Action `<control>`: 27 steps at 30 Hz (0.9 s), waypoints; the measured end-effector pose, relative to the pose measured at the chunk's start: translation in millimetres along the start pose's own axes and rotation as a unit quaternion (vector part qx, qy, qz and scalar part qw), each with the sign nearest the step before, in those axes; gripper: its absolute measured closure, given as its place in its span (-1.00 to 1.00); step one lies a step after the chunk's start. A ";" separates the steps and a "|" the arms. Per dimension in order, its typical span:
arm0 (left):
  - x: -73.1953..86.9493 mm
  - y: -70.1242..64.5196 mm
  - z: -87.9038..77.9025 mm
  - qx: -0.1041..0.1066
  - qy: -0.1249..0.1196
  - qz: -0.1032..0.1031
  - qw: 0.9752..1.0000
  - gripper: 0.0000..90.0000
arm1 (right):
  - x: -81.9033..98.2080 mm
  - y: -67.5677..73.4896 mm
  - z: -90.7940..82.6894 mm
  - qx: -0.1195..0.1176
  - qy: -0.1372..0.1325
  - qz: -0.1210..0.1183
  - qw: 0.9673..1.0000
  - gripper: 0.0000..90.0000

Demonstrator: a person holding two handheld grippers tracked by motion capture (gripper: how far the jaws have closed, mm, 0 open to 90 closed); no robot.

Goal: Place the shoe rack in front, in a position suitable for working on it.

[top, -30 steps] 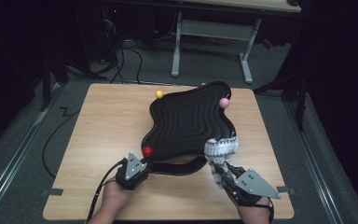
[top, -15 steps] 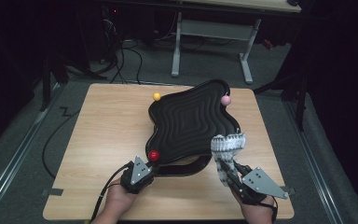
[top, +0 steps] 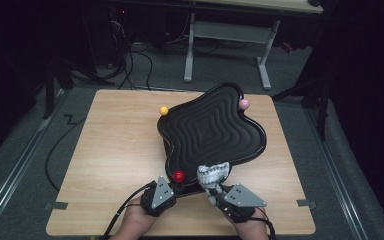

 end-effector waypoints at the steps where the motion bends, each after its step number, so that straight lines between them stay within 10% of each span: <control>1: -1.0 -4.6 1.4 0.004 -0.003 0.003 1.000 0.62 | 0.1 6.4 2.7 -0.009 0.002 -0.007 1.000 0.74; 8: -1.3 -6.0 2.4 0.009 -0.006 0.004 1.000 0.62 | 0.9 18.5 7.8 -0.023 0.012 -0.024 0.999 0.74; 13: -1.1 -5.7 2.3 0.010 -0.006 0.006 1.000 0.62 | -0.1 -15.3 -10.5 0.023 -0.010 0.014 1.000 0.73; 17: -1.3 -6.3 2.5 0.012 -0.006 0.007 1.000 0.62 | -1.5 -56.3 -38.7 0.089 -0.044 0.050 0.994 0.73; 19: -1.4 -7.4 3.1 0.014 -0.008 0.009 1.000 0.62 | -2.4 -83.0 -61.9 0.140 -0.067 0.075 0.985 0.73; 23: -1.4 -8.3 3.3 0.017 -0.008 0.010 1.000 0.62 | -2.6 -100.2 -75.9 0.175 -0.083 0.096 0.976 0.73; 27: -1.3 -8.2 3.3 0.019 -0.009 0.012 1.000 0.62 | -2.1 -95.8 -70.1 0.168 -0.078 0.091 0.978 0.74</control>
Point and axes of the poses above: each handheld gripper's, and its own axes: z roughly forward along the jaws, x roughly out of its underside, y roughly to its left, the point moved 4 cm from there along z, roughly forward along the jaws, and after that the axes turned 2 degrees about x, right-handed, at the moved point
